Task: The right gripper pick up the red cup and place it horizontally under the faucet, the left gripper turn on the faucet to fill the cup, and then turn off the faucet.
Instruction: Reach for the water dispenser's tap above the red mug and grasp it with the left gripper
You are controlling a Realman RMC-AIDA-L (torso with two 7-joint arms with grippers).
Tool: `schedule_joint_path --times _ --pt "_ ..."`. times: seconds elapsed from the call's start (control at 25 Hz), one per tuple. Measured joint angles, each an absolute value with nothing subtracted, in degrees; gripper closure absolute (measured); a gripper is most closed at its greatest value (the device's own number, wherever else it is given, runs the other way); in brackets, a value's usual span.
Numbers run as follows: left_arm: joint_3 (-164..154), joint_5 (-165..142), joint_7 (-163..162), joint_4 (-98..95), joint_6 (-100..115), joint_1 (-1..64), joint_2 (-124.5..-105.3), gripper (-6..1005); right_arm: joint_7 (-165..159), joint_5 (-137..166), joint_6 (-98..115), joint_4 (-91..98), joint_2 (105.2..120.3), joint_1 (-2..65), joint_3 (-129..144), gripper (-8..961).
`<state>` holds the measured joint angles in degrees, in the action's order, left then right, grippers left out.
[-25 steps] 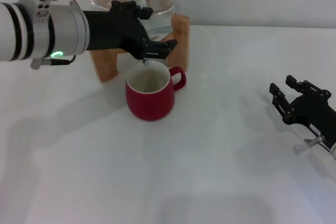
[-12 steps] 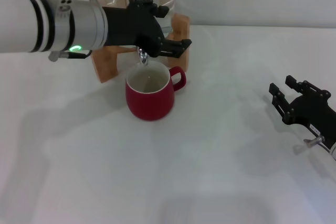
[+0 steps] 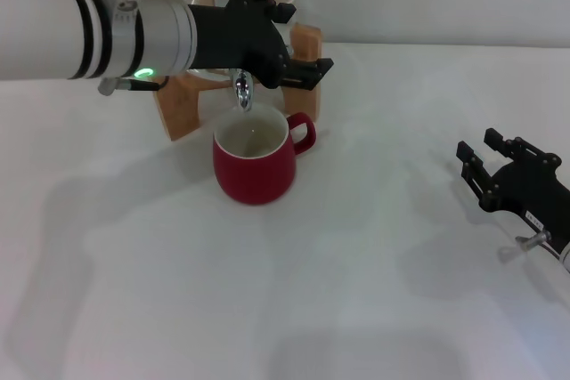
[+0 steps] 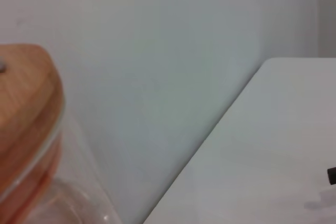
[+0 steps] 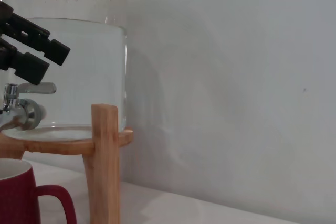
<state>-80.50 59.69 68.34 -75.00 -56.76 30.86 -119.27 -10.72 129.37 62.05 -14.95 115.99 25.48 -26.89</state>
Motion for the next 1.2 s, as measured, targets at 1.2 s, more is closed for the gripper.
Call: schedule_joint_path --times 1.2 --pt "-81.4 60.4 68.7 -71.5 -56.4 31.4 -119.27 124 -10.7 129.4 62.0 -14.9 115.93 25.4 -26.9 559"
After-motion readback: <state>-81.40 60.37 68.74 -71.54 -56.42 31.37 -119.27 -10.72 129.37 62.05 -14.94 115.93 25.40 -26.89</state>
